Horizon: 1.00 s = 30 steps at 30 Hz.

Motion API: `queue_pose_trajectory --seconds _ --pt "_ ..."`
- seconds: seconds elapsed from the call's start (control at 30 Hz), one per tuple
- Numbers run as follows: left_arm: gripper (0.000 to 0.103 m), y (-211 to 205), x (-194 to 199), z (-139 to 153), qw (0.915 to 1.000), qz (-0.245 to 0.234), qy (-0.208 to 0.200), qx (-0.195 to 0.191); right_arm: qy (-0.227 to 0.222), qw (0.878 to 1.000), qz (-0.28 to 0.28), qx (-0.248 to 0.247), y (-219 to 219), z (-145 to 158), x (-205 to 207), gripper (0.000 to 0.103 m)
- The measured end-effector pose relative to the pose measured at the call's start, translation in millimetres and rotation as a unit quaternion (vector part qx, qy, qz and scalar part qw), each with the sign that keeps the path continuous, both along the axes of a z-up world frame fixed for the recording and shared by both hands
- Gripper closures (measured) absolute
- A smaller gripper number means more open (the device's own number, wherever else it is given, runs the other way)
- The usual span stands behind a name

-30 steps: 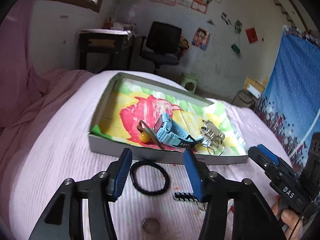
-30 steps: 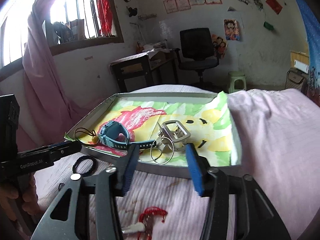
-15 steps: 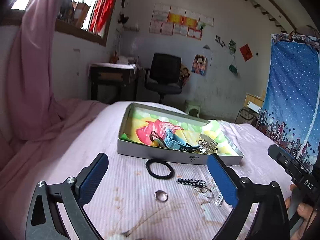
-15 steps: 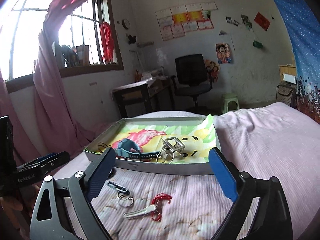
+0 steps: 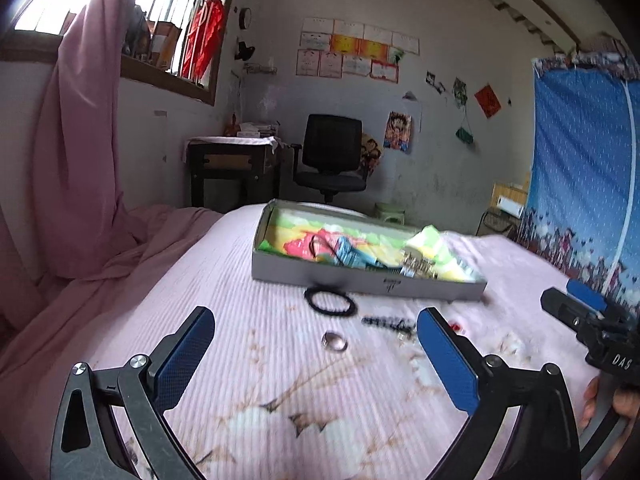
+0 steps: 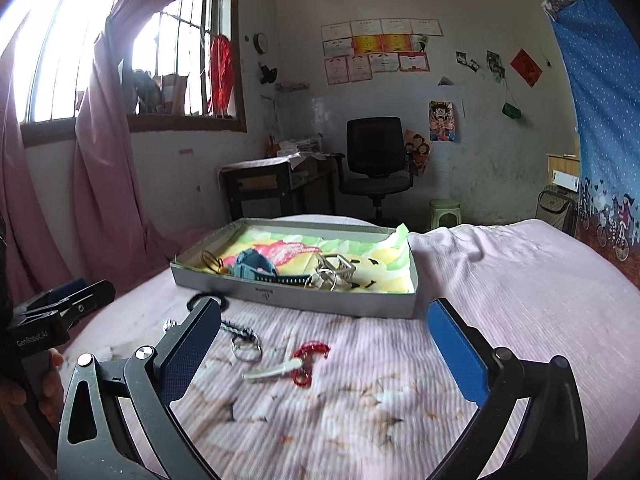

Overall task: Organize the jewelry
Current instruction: 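Withdraw both tools from the box toward the remaining jewelry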

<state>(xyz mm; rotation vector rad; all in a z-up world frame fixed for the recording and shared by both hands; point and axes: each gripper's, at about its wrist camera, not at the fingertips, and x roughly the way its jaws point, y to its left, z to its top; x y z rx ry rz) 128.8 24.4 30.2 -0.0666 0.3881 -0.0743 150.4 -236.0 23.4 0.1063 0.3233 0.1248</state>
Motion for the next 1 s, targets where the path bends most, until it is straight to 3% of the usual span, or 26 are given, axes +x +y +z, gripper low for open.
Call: queue_pose_trajectory --seconds 0.53,0.8,0.87,0.93,1.0 --pt "0.001 8 25 -26 0.996 -0.018 0.088 -0.002 0.107 0.992 0.028 -0.058 19 -33 20 0.001" --pt "0.001 -2 36 -32 0.993 -0.037 0.11 0.021 0.157 0.986 0.012 -0.051 17 -45 33 0.002" --pt "0.002 -4 38 -32 0.9926 -0.045 0.111 0.024 0.163 0.985 0.007 -0.049 16 -47 35 0.008" --pt "0.004 -6 40 -31 0.9924 -0.054 0.109 0.024 0.17 0.984 0.008 -0.049 16 -48 37 0.025" --pt "0.011 -8 45 -30 0.992 -0.062 0.108 0.025 0.175 0.983 0.012 -0.051 18 -50 39 0.034"
